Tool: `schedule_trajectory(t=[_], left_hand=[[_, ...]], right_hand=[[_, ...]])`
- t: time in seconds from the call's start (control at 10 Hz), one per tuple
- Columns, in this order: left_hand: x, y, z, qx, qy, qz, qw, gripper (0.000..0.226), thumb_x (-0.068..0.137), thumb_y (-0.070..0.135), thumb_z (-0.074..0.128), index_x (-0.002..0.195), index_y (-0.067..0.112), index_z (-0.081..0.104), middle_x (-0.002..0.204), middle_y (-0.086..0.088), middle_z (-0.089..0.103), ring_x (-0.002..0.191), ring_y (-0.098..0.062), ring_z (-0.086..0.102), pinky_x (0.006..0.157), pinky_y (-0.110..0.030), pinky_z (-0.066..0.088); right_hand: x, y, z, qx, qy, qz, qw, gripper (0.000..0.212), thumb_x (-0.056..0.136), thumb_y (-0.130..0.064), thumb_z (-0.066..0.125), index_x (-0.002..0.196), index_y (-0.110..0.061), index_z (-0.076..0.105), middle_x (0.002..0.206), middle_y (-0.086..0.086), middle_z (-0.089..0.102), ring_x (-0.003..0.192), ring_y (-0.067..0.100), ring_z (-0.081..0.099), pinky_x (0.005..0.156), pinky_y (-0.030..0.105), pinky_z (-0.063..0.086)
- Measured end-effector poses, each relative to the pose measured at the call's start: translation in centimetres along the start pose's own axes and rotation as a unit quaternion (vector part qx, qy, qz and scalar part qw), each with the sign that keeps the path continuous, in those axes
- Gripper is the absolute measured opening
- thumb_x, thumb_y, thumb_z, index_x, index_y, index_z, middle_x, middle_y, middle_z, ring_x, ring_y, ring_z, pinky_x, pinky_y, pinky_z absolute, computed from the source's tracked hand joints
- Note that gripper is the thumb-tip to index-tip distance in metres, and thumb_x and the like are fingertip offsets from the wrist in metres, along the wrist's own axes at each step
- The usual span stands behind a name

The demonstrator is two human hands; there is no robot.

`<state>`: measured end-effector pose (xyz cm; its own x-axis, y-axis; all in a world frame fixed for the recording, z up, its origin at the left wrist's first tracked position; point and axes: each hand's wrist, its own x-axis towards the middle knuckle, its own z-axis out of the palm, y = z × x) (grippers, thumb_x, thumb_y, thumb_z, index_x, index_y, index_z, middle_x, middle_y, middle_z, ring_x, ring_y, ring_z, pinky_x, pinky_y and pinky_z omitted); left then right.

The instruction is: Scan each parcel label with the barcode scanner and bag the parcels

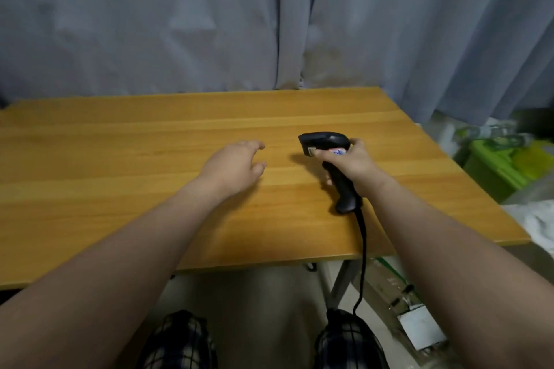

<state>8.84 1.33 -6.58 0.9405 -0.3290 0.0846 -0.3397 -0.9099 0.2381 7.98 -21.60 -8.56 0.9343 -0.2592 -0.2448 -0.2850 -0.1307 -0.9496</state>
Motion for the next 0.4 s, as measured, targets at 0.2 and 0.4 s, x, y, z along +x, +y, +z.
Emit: schedule_trajectory(t=[0.2,0.4], left_hand=[[0.8,-0.6,0.2,0.016,-0.013,0.000,1.000,0.045,0.098,0.033,0.049,0.140,0.019,0.043,0.137,-0.008,0.052,0.125,-0.029,0.049,0.100,-0.038,0.042],[-0.1,-0.6,-2.7,0.031,0.026,0.017,0.999,0.047,0.096,0.032,0.051,0.140,0.017,0.045,0.137,-0.011,0.052,0.125,-0.031,0.049,0.101,-0.040,0.042]], right_hand=[[1.3,1.8,0.6,-0.236,0.070,-0.043,0.968,0.086,0.089,-0.039,0.067,0.153,-0.011,0.015,0.140,0.014,0.046,0.126,0.032,0.047,0.093,0.032,0.038],[-1.8,-1.8,0.5,-0.418,0.106,-0.175,0.885,0.079,0.090,-0.047,0.062,0.151,-0.017,0.022,0.145,0.014,0.034,0.135,0.033,0.029,0.109,0.042,0.030]])
